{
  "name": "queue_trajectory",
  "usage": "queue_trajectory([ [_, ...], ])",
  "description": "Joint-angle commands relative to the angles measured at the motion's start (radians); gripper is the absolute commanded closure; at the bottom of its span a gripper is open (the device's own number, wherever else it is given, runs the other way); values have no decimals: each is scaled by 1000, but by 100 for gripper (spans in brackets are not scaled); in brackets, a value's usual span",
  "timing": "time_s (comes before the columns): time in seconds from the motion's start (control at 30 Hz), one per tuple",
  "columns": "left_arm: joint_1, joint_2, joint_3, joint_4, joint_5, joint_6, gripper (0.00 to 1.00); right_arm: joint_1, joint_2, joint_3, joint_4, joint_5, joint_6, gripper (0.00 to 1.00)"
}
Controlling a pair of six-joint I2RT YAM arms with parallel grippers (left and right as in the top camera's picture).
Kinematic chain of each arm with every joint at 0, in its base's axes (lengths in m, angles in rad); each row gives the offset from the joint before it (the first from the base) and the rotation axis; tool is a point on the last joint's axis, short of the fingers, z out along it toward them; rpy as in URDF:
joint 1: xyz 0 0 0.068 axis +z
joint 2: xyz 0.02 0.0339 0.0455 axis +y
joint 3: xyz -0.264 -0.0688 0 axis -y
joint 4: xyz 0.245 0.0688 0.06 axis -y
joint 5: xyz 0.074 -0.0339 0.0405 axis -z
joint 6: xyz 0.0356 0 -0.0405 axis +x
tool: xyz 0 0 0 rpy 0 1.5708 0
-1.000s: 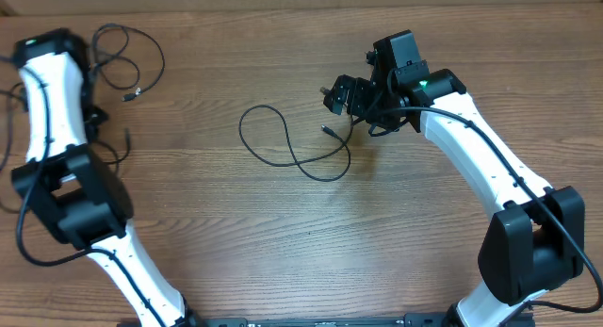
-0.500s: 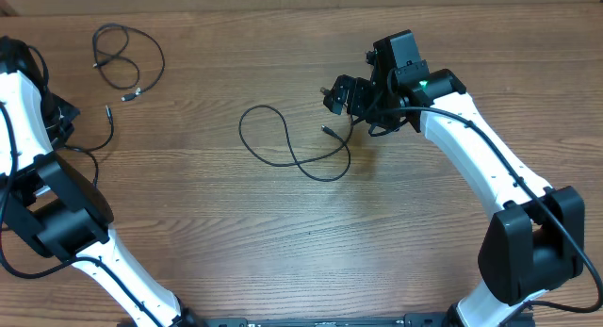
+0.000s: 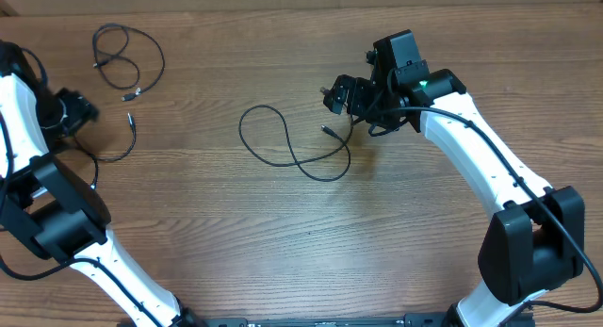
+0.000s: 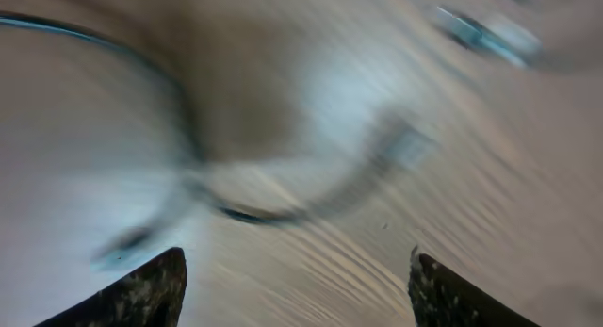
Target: Untangle cables
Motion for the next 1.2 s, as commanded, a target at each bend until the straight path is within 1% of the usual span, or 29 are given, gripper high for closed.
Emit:
queue_trajectory([
  [0.0, -61, -7, -10, -35, 407, 196, 23, 1, -3, 2, 17, 11, -8, 0],
  [0.1, -138, -7, -10, -72, 378, 204, 16, 0, -3, 2, 27, 48, -8, 0],
  [0.2, -239, -7, -10, -98, 284, 203, 12, -12, -3, 2, 21, 137, -6, 0],
  [0.3, -344, -5, -10, -112, 215, 200, 0, -43, -3, 2, 16, 168, 3, 0],
  [0.4, -449, 1, -10, -108, 134, 193, 0, -96, -3, 2, 15, 167, 3, 0],
  [0.6, -614, 11, -11, -58, -58, 94, 0, -219, -3, 2, -51, 167, 3, 0],
  [0.77, -705, 29, -11, 18, -80, 98, 0, -270, -3, 2, -71, 167, 3, 0],
  [0.93, -748, 33, -11, 74, -100, 75, 0, -277, -3, 2, -71, 167, 3, 0],
  [1.07, -749, 37, -11, 121, -109, 68, 4, -277, -3, 2, -71, 167, 3, 0],
  [1.17, -747, 46, -11, 148, -154, 68, 4, -277, -3, 2, -71, 167, 3, 0],
])
